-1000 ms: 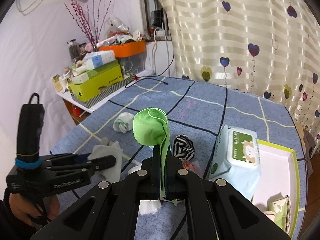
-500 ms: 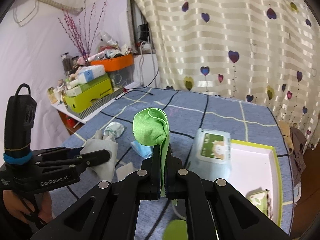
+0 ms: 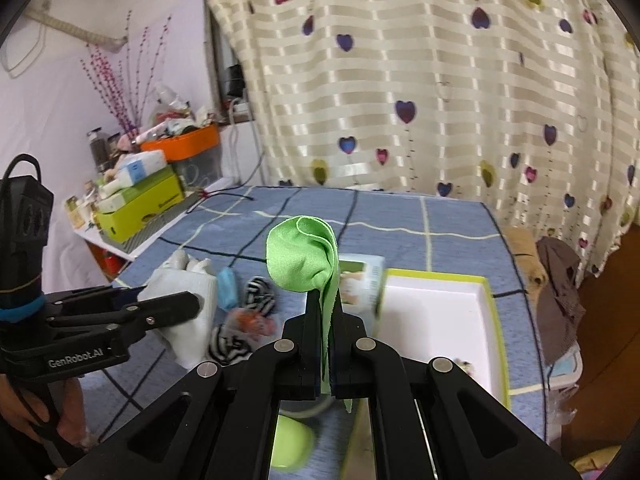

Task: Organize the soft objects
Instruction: 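Lift the grey sock and lime-green cloth and carry both toward the white box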

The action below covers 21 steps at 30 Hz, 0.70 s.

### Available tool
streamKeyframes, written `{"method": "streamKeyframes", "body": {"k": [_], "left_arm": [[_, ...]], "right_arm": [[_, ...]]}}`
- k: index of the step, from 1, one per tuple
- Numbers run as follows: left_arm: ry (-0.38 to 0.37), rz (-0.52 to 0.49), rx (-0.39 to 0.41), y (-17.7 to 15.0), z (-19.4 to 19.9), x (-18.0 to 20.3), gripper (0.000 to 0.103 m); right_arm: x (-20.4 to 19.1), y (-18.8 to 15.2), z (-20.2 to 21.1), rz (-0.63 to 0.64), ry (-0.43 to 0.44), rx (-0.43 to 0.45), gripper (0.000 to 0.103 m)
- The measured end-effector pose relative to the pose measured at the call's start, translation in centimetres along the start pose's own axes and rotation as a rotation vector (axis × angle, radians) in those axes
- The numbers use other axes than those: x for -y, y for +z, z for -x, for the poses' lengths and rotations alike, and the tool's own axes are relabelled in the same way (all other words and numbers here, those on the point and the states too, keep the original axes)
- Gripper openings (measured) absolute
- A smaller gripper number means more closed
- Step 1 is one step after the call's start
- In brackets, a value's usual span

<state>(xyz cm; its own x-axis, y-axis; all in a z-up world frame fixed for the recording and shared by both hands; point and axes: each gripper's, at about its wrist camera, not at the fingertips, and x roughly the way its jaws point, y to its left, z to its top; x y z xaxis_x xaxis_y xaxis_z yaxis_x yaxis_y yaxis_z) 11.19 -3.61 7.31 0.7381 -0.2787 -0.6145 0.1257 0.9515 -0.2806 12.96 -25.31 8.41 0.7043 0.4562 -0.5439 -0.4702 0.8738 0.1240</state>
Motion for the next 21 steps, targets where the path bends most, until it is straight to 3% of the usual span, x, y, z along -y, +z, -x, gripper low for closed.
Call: {"method": "streamKeyframes", "body": {"k": [12, 21], "left_arm": [[-0.056, -0.07, -0.012, 0.7, -1.7, 4.3, 0.036], [-0.074, -0.091, -0.028, 1.1, -3.4, 5.8, 0.036]], "right_arm": [[6.2, -0.9, 1.3, -0.061, -0.103, 0.007, 0.003], [10.7, -1.6, -1.3, -0.083, -0.147, -0.039, 0.003]]}}
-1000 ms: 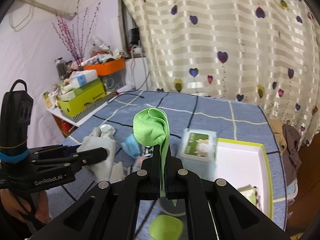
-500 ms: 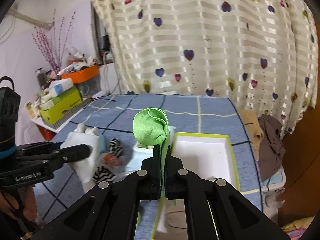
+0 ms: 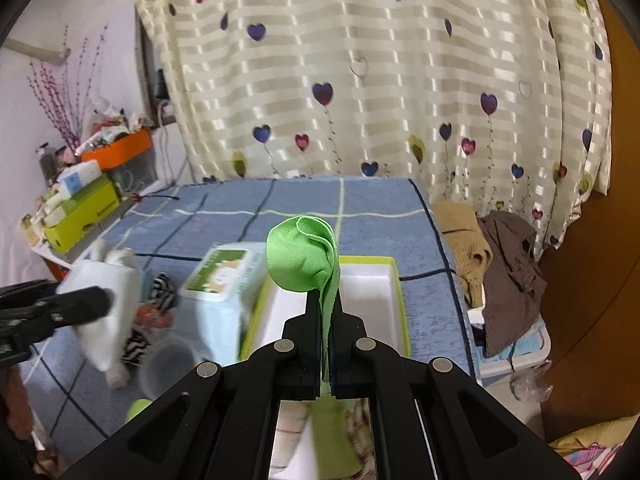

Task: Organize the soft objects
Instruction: 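Release the lime-green cloth into the box with right tool while left tool lowers grey sock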

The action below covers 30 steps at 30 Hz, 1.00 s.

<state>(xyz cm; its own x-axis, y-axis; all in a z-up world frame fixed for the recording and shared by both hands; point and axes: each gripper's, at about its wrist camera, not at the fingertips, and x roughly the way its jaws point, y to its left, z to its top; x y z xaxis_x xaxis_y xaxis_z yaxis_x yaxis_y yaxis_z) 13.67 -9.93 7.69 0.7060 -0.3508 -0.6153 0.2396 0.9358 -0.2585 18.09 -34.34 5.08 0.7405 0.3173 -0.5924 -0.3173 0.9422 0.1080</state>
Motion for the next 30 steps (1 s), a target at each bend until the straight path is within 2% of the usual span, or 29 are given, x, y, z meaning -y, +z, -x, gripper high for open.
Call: {"method": "streamKeyframes", "body": {"k": [9, 14, 16, 18, 19, 30], "left_arm": [[0.001, -0.003, -0.032, 0.5, -2.6, 0.5, 0.036], [-0.006, -0.017, -0.055, 0.7, -4.1, 1.2, 0.036], [-0.01, -0.023, -0.066, 0.8, -4.7, 1.5, 0.036], [-0.012, -0.028, -0.075, 0.9, -5.2, 1.8, 0.036], [-0.013, -0.03, -0.078, 0.9, -5.4, 1.9, 0.036], [-0.028, -0.066, -0.123, 1.1, -7.5, 3.9, 0.036]], "right_arm": [[2.5, -0.7, -5.8, -0.013, -0.011, -0.091, 0.003], [3.4, -2.2, -9.4, -0.038, 0.035, -0.178, 0.004], [3.6, -2.6, -10.0, -0.056, 0.052, -0.197, 0.009], [3.7, -2.8, -9.9, -0.063, 0.061, -0.197, 0.028], [3.8, -2.8, -9.6, -0.065, 0.059, -0.188, 0.032], [4.6, -2.5, -4.9, -0.097, 0.063, -0.097, 0.034]]}}
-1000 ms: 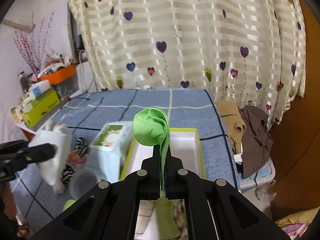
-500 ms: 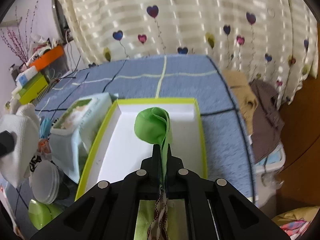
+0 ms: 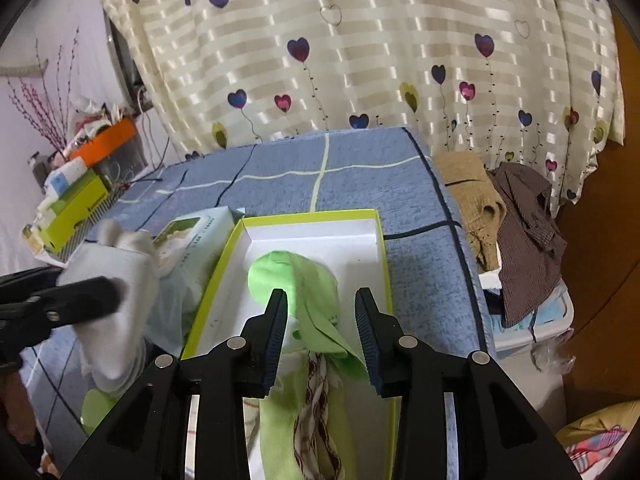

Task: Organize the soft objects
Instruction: 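Release the lime-green cloth into the box with right tool while left tool lowers grey sock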

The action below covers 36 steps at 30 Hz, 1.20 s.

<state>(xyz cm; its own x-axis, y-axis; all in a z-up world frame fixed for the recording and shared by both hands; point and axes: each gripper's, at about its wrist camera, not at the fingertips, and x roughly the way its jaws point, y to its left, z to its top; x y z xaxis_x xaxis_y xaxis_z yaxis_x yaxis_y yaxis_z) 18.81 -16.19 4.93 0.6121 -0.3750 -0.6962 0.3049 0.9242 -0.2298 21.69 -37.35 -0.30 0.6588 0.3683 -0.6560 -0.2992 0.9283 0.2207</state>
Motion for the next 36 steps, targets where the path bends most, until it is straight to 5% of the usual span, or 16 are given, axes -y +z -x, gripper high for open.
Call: {"method": "streamKeyframes", "body": {"k": [21, 36], "left_arm": [[0.045, 0.007, -0.179, 0.9, -7.2, 0.8, 0.042], [-0.023, 0.032, -0.101, 1.1, -3.5, 0.4, 0.043]], "right_arm": [[1.2, -0.9, 2.1, -0.041, 0.021, 0.037, 0.034], [0.3, -0.9, 3.5, -0.038, 0.015, 0.055, 0.034]]}}
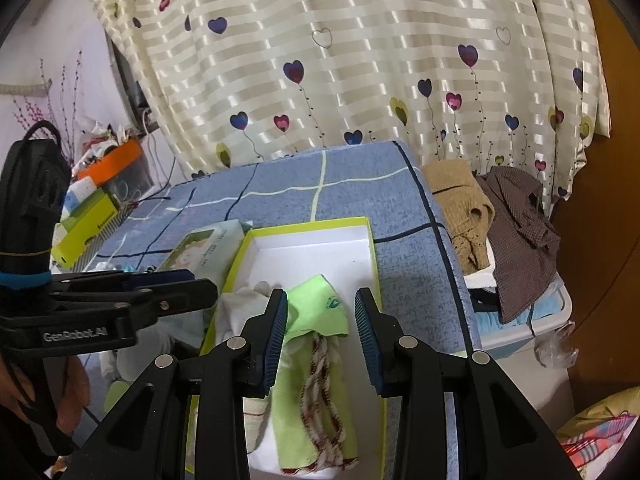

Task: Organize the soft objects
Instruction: 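Release the lime-green cloth into the box with right tool while left tool lowers grey sock, then withdraw both open tools from the box toward the striped sock and snack bag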

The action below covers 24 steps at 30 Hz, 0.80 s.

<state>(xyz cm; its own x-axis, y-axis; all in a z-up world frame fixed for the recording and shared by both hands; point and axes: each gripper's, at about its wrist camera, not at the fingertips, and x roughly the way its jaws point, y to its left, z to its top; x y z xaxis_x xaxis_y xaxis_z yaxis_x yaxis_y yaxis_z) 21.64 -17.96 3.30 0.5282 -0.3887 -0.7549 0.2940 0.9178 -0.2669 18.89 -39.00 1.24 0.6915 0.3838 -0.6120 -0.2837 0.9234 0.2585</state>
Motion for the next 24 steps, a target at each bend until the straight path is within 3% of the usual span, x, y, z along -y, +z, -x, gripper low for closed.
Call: {"method": "streamKeyframes", "body": {"k": [5, 10, 15, 24], "left_arm": [[-0.022, 0.003, 0.059, -1.1, 3.1, -0.7, 0.043], [-0.028, 0.012, 0.117, -2.6, 5.9, -1.6, 0.043], [-0.024, 0.026, 0.133, -4.0, 7.5, -2.4, 0.043], [0.007, 0.039, 0.139, -6.4, 9.4, -2.9, 0.043]], "right_arm": [[-1.6, -0.6, 1.7, 0.003, 0.003, 0.016, 0.041], [-3.4, -1.0, 3.3, 0.016, 0.01, 0.033, 0.042], [-5.4, -1.6, 4.7, 0.033, 0.017, 0.042, 0.049], [-8.0, -2.5, 6.4, 0.06, 0.031, 0.059, 0.053]]}}
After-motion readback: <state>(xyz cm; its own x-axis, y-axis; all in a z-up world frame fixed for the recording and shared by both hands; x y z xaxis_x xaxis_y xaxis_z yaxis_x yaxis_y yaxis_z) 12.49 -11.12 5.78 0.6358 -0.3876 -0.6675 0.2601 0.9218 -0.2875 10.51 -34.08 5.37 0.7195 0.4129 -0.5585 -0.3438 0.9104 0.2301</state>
